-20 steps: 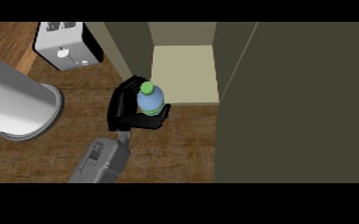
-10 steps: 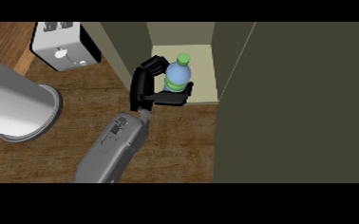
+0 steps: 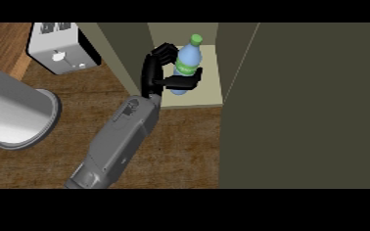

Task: Pick up the bottled water, place it into the cabinet and close the cabinet

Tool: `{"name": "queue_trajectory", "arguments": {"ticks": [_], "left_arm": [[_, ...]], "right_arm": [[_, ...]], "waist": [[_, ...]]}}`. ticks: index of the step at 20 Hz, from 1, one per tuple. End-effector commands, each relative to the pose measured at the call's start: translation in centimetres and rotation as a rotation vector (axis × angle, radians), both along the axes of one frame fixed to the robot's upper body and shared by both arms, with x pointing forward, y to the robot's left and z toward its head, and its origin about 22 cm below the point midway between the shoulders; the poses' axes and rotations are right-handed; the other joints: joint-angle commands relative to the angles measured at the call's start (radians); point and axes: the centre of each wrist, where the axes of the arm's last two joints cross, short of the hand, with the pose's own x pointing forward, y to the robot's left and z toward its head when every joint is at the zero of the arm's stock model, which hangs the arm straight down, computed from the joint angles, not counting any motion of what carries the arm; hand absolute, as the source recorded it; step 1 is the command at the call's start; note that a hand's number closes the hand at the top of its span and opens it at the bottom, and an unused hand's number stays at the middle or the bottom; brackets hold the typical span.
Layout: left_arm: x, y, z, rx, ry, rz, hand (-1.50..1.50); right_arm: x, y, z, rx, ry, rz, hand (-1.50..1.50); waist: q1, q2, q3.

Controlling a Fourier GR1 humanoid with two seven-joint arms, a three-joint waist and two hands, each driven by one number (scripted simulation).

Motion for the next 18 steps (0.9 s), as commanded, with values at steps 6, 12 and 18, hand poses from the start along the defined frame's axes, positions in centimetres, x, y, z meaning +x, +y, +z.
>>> {"name": "queue_trajectory", "arguments": {"ticks": [6, 12, 18], "left_arm": [[3.4, -0.7, 2.0, 0.036, -0.028, 0.068, 1.50], [4.3, 0.0, 1.6, 0.142, -0.066, 0.103, 1.50], [4.9, -0.5, 2.0, 0.230, -0.021, 0.110, -1.50]], "right_arm": [[0.0, 2.2, 1.6, 0.060, -0.053, 0.072, -1.50], [0.6, 1.4, 1.4, 0.044, -0.071, 0.087, -1.50], [0.5, 1.4, 1.2, 0.028, -0.052, 0.083, -1.50]], "waist": [[-0.031, 0.010, 0.000], [-0.031, 0.015, 0.000], [-0.030, 0.014, 0.000]]}}
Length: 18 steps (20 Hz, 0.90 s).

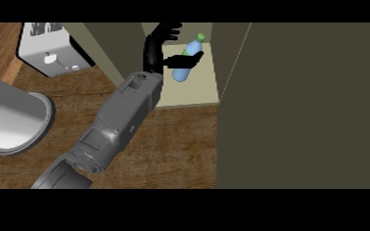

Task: Pick up the bottled water, place it into the cabinet and close the cabinet

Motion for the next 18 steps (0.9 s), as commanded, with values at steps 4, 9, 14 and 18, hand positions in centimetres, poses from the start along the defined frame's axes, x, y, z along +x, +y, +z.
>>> {"name": "queue_trajectory", "arguments": {"ticks": [4, 9, 14, 18], "left_arm": [[0.8, 1.0, 0.3, 0.028, 0.007, 0.035, -1.50], [0.9, 0.9, 0.7, 0.059, -0.015, -0.005, -1.50], [1.1, -0.6, 2.0, -0.064, -0.128, -0.075, -1.50], [1.1, -0.8, 2.4, -0.078, -0.175, -0.124, -1.50]], "right_arm": [[-0.3, 1.5, 1.6, -0.007, -0.041, 0.032, -1.50], [-0.4, 1.1, 1.3, 0.000, -0.030, 0.028, -1.50], [-0.3, 1.5, 1.9, -0.005, -0.043, 0.028, -1.50], [0.0, 1.3, 2.9, -0.014, -0.057, 0.034, -1.50]], "waist": [[-0.011, 0.006, -0.001], [-0.014, 0.006, 0.000], [-0.004, -0.001, -0.001], [-0.012, -0.003, -0.001]]}}
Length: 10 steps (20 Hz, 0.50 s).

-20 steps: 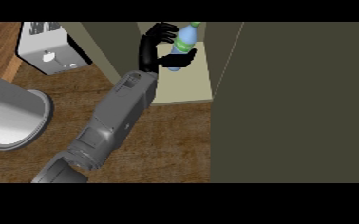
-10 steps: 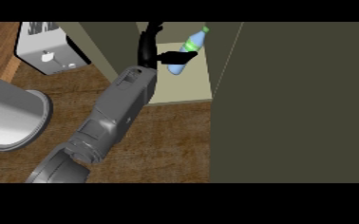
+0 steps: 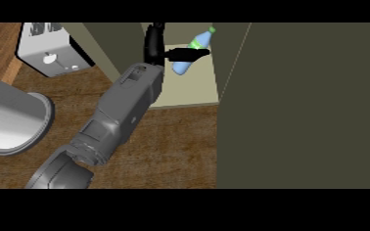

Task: Pick up the bottled water, place it into the cabinet and close the cabinet

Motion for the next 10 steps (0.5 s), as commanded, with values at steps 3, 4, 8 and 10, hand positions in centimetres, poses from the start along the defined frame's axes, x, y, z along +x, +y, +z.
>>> {"name": "queue_trajectory", "arguments": {"ticks": [3, 4, 8, 10], "left_arm": [[0.3, -0.9, 1.5, -0.053, -0.069, -0.068, -1.50], [0.0, -0.7, 0.8, -0.044, -0.069, -0.057, -1.50], [-0.8, -0.6, -0.3, -0.088, -0.076, -0.080, -1.50], [-0.9, -1.3, 0.5, -0.119, -0.068, -0.066, -1.50]], "right_arm": [[-0.2, 0.9, 1.7, -0.022, -0.047, 0.007, -1.50], [-0.4, 2.1, 2.7, -0.024, -0.034, 0.004, -1.50], [0.3, 0.6, 2.8, -0.033, -0.023, 0.002, -1.50], [-0.5, 2.1, 1.4, -0.025, -0.020, 0.005, -1.50]], "waist": [[0.009, -0.006, 0.001], [0.007, -0.008, 0.000], [0.029, -0.018, 0.001], [0.017, -0.020, 0.002]]}}
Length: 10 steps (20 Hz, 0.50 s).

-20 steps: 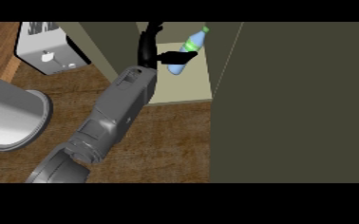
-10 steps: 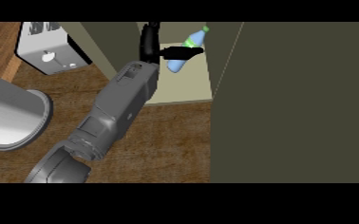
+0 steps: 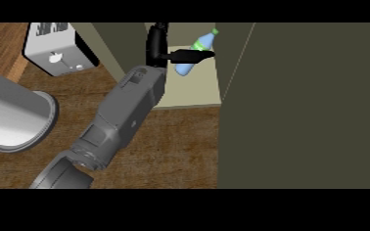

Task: Pick up the bottled water, place it into the cabinet and close the cabinet

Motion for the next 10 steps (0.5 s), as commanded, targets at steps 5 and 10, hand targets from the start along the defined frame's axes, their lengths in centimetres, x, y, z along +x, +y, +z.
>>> {"name": "queue_trajectory", "arguments": {"ticks": [5, 10], "left_arm": [[-2.9, -0.3, -2.6, -0.111, 0.009, -0.064, -1.50], [-6.9, -1.8, -4.4, -0.122, 0.051, -0.131, -1.50]], "right_arm": [[-0.9, 1.2, 3.0, -0.067, -0.021, -0.006, -1.50], [-1.0, 1.8, 2.7, -0.049, -0.011, 0.001, -1.50]], "waist": [[0.025, -0.011, 0.000], [0.042, -0.015, 0.000]]}}
